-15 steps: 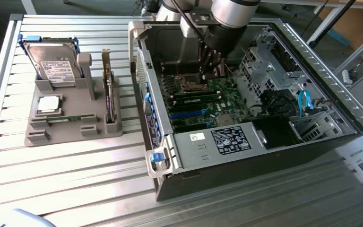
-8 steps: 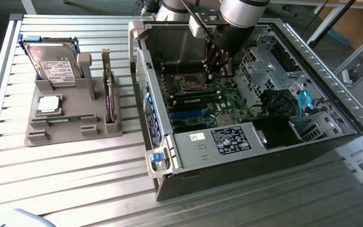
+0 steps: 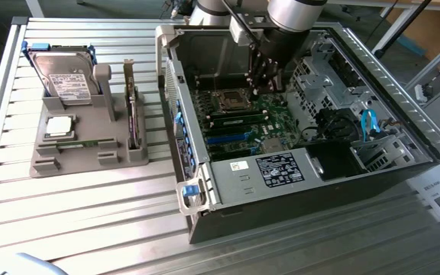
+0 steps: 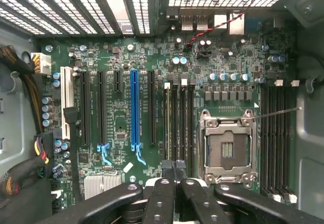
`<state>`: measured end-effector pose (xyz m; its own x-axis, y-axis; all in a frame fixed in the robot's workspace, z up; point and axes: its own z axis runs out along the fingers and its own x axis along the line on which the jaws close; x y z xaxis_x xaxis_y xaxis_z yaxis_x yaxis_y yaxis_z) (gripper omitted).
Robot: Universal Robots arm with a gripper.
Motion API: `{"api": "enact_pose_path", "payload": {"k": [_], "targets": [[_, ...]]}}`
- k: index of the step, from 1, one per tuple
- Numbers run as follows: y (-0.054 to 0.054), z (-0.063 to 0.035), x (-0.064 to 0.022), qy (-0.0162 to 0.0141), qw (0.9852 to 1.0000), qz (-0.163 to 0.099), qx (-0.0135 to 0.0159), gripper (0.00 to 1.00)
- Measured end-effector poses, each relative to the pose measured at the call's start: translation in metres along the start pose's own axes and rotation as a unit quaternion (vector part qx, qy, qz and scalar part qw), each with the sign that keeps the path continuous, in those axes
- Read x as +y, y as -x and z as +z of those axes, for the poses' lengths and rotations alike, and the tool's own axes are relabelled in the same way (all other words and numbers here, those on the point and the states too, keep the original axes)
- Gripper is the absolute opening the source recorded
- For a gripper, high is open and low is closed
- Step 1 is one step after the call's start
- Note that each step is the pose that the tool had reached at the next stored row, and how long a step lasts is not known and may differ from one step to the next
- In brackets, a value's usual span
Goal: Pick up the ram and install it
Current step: 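Press down the ram until it locks into place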
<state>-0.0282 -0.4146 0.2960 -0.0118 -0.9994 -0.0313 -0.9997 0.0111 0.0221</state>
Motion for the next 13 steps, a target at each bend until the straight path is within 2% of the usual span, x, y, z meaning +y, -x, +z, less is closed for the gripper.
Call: {"api": "enact_pose_path", "payload": {"k": [13], "targets": [[0.001, -0.0235, 0.0005, 0.0000, 1.0000, 0.000, 0.0000, 0.10]]}}
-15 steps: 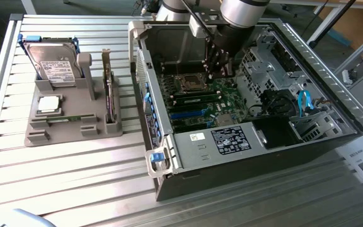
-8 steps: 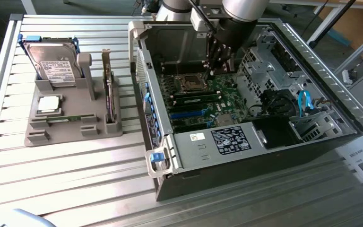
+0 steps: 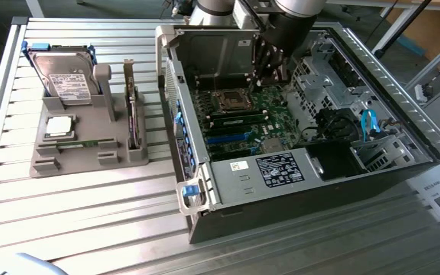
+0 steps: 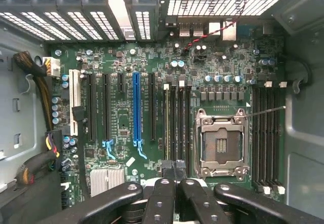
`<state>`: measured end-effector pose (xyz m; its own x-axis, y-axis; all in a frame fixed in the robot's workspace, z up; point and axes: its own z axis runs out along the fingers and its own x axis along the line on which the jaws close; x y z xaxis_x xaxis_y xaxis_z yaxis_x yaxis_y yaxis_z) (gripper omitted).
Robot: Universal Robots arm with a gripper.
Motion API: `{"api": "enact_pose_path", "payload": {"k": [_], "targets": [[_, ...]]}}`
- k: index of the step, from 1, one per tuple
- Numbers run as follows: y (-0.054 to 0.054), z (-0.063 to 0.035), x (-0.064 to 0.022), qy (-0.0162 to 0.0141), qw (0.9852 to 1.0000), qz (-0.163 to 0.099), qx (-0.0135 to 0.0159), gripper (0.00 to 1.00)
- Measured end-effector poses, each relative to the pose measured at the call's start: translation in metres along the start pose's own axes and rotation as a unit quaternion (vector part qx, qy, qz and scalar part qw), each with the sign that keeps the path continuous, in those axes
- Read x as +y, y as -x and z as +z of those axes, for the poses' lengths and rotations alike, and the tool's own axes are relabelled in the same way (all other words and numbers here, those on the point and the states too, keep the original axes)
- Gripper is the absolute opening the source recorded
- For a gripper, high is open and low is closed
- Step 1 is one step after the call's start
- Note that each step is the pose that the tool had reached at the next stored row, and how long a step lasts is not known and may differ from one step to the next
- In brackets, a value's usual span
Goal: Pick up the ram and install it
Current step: 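Press down the ram until it locks into place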
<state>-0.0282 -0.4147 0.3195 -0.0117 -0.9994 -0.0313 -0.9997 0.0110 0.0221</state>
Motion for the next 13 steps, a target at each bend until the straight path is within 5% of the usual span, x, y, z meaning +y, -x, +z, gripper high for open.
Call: {"api": "enact_pose_path", "payload": {"k": [13], "targets": [[0.000, -0.0130, 0.0003, 0.0000, 1.0000, 0.000, 0.0000, 0.10]]}}
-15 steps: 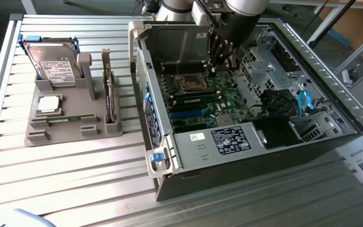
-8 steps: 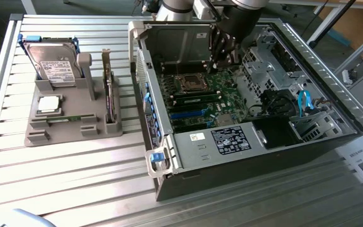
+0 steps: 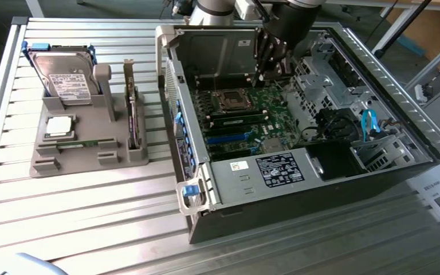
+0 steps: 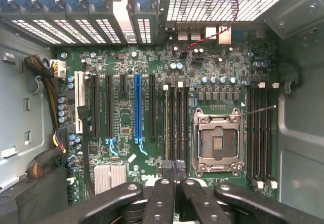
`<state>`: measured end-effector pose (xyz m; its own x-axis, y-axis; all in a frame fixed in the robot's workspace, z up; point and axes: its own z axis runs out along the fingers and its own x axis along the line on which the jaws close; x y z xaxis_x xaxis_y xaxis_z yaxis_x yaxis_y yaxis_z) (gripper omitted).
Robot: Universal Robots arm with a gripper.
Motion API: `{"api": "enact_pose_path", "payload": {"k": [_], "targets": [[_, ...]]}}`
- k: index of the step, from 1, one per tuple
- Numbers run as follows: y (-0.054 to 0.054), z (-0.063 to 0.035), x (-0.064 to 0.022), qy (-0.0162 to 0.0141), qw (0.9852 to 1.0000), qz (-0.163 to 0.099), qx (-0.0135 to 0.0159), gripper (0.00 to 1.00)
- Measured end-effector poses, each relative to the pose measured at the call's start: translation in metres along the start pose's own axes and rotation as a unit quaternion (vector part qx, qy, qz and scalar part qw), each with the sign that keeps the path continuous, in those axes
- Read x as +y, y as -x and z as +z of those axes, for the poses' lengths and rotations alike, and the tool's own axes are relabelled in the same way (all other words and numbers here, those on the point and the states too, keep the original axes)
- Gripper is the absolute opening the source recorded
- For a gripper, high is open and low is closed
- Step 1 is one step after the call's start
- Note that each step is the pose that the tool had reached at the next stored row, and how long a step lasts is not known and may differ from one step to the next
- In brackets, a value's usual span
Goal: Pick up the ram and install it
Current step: 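Press down the ram until it locks into place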
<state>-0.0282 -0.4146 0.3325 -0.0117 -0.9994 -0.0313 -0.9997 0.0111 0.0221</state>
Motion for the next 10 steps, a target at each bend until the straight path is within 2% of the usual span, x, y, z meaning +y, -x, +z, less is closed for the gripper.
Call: {"api": "enact_pose_path", "payload": {"k": [10], "targets": [[0.0000, 0.0000, 0.0000, 0.0000, 1.0000, 0.000, 0.0000, 0.10]]}}
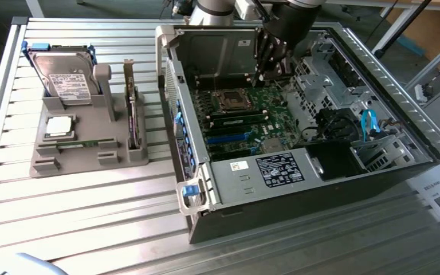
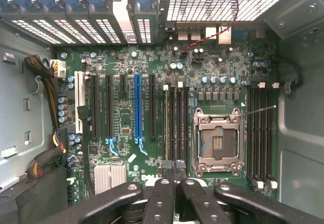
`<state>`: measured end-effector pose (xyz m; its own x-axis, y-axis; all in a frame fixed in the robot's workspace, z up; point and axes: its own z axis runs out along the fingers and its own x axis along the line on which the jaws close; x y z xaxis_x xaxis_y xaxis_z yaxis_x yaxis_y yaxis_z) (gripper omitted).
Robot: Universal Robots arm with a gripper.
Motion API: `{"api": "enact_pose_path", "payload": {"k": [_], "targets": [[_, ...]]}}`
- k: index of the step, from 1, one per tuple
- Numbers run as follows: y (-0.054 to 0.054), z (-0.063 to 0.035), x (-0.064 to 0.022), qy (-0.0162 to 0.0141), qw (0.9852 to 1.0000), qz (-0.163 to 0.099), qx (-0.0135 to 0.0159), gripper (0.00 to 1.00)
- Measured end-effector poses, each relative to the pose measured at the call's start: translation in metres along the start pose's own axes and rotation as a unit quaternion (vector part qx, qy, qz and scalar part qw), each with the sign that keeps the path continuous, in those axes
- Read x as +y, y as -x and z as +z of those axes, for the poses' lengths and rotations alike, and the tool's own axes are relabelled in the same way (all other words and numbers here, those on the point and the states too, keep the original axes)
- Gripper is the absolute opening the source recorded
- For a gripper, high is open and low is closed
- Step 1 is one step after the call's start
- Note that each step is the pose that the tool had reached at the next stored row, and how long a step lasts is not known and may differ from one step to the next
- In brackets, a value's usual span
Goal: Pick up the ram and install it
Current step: 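Press down the ram until it locks into place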
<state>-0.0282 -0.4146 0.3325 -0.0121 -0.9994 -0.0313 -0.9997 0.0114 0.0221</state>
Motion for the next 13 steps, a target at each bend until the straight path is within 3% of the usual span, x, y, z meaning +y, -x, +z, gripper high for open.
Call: {"api": "enact_pose_path", "payload": {"k": [7, 13], "targets": [[0.0000, 0.0000, 0.0000, -0.0009, 0.9996, 0.029, -0.0007, 0.10], [0.0000, 0.0000, 0.0000, -0.0022, 0.9975, 0.071, -0.0016, 0.10]]}}
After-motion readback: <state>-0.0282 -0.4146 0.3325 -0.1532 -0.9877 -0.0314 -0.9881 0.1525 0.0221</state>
